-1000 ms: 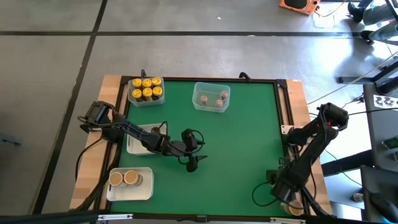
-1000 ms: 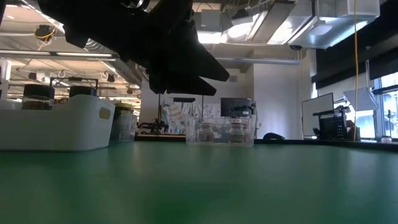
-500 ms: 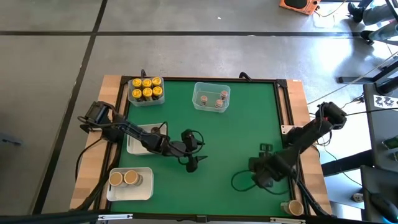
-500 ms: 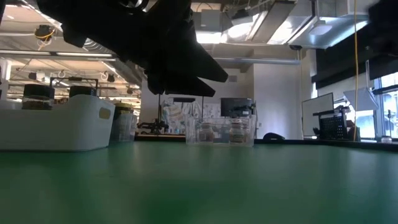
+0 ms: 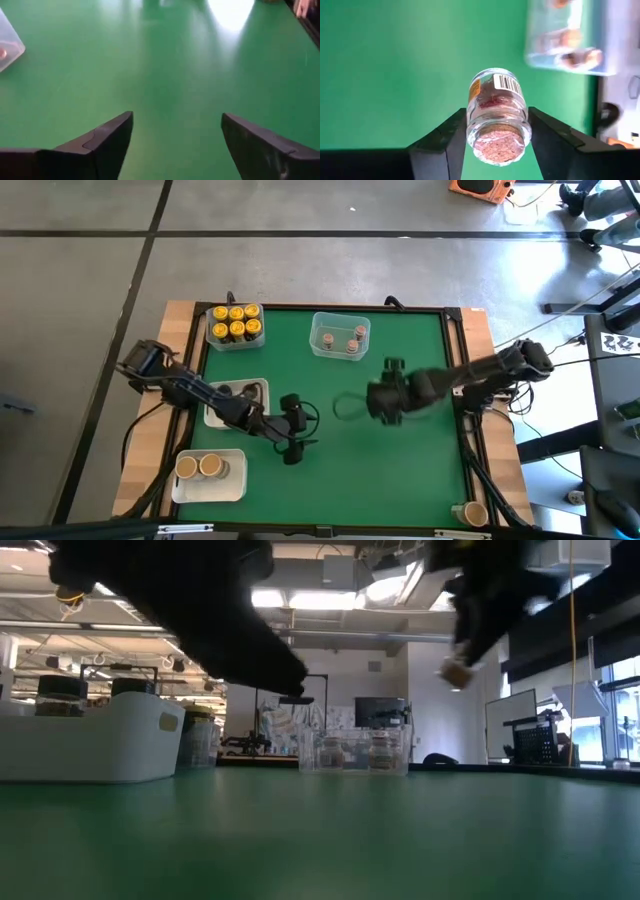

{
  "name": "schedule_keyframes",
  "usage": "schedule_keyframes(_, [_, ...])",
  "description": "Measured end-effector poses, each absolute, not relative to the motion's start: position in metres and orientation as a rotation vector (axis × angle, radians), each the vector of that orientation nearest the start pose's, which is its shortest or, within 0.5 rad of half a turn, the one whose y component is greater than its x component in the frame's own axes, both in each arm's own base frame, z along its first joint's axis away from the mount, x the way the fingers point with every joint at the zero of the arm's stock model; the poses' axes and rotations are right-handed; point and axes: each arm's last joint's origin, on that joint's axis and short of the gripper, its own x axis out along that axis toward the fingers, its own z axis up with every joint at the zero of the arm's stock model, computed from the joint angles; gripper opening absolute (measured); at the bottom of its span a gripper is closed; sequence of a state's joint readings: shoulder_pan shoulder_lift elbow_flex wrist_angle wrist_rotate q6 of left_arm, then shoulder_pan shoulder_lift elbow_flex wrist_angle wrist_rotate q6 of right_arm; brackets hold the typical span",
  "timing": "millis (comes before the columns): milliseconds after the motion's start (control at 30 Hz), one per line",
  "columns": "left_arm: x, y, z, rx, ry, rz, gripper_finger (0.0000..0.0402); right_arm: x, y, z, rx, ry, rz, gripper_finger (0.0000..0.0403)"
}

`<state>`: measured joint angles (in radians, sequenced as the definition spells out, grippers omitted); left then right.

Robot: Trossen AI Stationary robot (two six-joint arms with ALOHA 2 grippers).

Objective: Sort spices by type
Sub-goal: Put the brown seasoning bottle into the right transparent bin

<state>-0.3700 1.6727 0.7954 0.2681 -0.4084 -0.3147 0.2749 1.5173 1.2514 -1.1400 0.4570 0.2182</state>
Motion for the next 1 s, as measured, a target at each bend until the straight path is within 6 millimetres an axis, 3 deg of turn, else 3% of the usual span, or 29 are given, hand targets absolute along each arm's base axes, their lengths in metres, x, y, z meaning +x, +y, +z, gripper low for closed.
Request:
schedule_keyframes(267, [0.29,-0.09,0.156,-0.081,0.56,0.165,0.0301,0.295,-0.031,0.279,-0.247,1.174,-0.386,0.0184])
schedule_keyframes(467, [0.29,-0.079,0.157,-0.106,0.489,0.185,0.0301,0.312,-0.09,0.274,-0.206,1.049,-0.397,0.0184])
schedule_keyframes(800, [0.295,-0.062,0.158,-0.115,0.476,0.238,0.0301,0.351,-0.165,0.248,-0.193,1.191,-0.385,0.0184])
schedule_keyframes(1000, [0.296,-0.057,0.158,-0.111,0.475,0.251,0.0301,0.364,-0.187,0.218,-0.114,1.272,-0.322,0.0184])
